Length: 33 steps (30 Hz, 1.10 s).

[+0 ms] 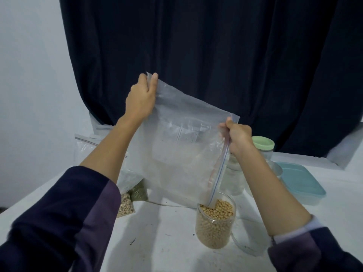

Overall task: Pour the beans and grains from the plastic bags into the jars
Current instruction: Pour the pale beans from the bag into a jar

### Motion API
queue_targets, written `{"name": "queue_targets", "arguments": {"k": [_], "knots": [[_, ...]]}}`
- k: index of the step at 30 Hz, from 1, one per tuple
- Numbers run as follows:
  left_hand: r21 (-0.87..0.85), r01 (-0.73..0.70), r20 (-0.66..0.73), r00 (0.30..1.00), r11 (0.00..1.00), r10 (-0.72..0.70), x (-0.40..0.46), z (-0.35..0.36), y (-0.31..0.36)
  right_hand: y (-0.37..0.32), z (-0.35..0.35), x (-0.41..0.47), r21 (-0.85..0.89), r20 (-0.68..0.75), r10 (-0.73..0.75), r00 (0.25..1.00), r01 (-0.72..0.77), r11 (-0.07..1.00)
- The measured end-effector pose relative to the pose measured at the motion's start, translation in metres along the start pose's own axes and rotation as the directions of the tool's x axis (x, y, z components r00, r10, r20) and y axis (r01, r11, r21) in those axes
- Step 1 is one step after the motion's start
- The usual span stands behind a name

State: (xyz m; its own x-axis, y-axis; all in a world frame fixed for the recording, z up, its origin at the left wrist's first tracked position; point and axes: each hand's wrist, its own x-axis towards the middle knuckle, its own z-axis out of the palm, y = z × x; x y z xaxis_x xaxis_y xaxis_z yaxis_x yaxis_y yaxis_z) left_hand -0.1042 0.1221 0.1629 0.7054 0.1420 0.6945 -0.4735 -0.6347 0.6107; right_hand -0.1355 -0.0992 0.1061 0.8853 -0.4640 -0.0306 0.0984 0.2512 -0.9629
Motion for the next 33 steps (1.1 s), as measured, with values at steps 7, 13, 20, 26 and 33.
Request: {"name": "queue_targets", "arguments": {"k": [7, 13, 20, 26, 33], "knots": [[-0.074, -0.031, 0.034, 0.999, 0.997, 0.034, -0.001, 0.003, -0.025, 0.001, -0.001, 0.005, 0.002, -0.032, 0.044, 0.999, -0.044, 0.999], [-0.107, -0.035, 0.031, 0.999, 0.994, 0.039, -0.006, 0.005, -0.037, 0.005, 0.004, 0.009, 0.004, -0.049, 0.056, 0.997, -0.055, 0.998], [0.021, -0.036, 0.021, 0.999, 0.999, 0.035, -0.03, 0.014, -0.065, 0.0, 0.006, 0.013, 0.063, -0.169, 0.12, 0.978, -0.111, 0.992], [0.019, -0.126, 0.284, 0.952, 0.992, 0.116, -0.082, 0.025, -0.086, -0.007, 0.014, 0.012, 0.281, -0.255, 0.192, 0.948, -0.117, 0.952], [-0.025, -0.176, 0.56, 0.813, 0.984, 0.16, -0.132, 0.043, -0.105, 0.006, 0.032, 0.017, 0.538, -0.222, 0.229, 0.948, -0.076, 0.84]]}}
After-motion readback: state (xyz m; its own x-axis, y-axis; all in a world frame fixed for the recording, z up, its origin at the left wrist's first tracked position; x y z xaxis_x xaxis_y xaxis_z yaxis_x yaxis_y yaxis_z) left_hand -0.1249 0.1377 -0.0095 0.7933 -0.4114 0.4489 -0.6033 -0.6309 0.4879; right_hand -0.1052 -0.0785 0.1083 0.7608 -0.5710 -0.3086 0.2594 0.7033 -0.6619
